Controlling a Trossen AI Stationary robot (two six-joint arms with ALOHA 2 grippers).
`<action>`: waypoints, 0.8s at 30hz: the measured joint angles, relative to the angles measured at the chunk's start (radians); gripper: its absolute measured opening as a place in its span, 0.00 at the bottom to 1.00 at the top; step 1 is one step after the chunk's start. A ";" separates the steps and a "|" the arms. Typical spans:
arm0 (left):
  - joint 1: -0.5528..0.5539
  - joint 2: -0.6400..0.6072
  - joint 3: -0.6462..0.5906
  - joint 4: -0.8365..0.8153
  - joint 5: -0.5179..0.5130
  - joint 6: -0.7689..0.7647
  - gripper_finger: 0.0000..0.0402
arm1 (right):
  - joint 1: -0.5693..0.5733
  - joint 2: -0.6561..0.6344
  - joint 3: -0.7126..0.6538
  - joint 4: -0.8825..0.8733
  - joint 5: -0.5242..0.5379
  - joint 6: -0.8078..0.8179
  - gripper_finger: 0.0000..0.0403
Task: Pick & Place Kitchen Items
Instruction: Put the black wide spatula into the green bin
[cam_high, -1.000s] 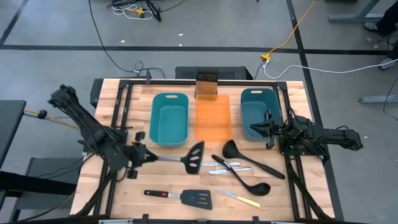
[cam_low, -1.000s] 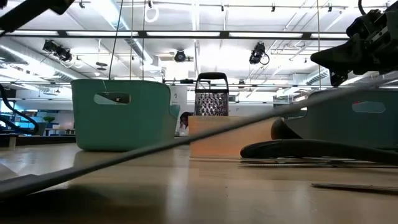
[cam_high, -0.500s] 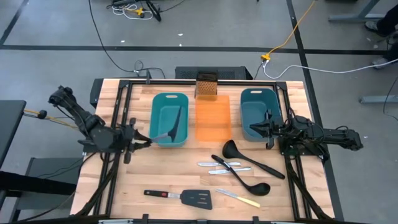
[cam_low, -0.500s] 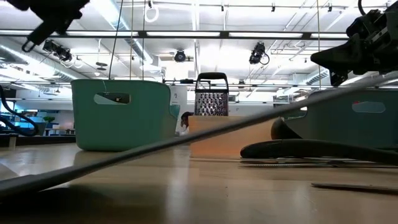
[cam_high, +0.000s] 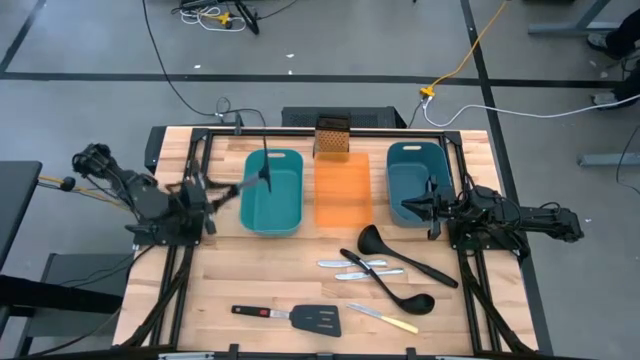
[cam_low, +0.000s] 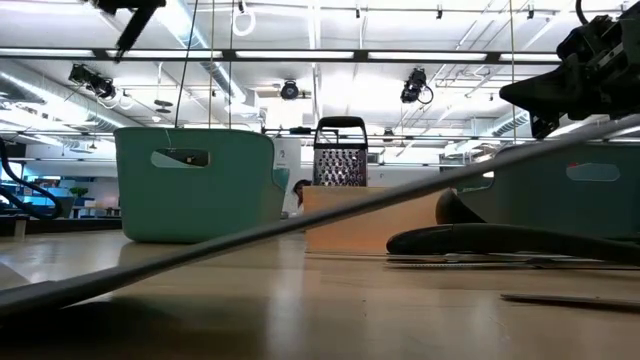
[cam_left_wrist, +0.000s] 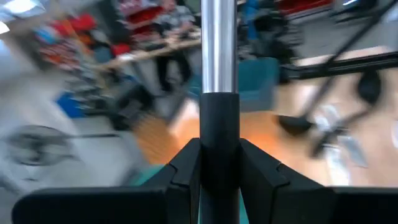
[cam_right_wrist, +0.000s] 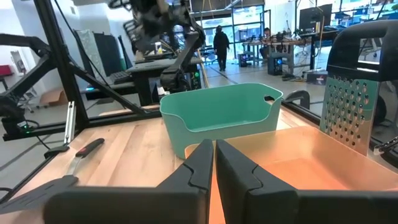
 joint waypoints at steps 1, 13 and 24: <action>0.027 0.006 0.030 -0.002 0.001 0.052 0.21 | 0.000 0.000 0.000 0.000 0.000 0.000 0.07; 0.499 0.185 0.372 0.006 0.105 0.684 0.21 | 0.000 0.000 0.000 0.000 0.000 0.003 0.07; 1.002 0.417 0.430 -0.011 0.340 1.024 0.21 | 0.000 0.000 0.000 0.001 0.001 0.007 0.07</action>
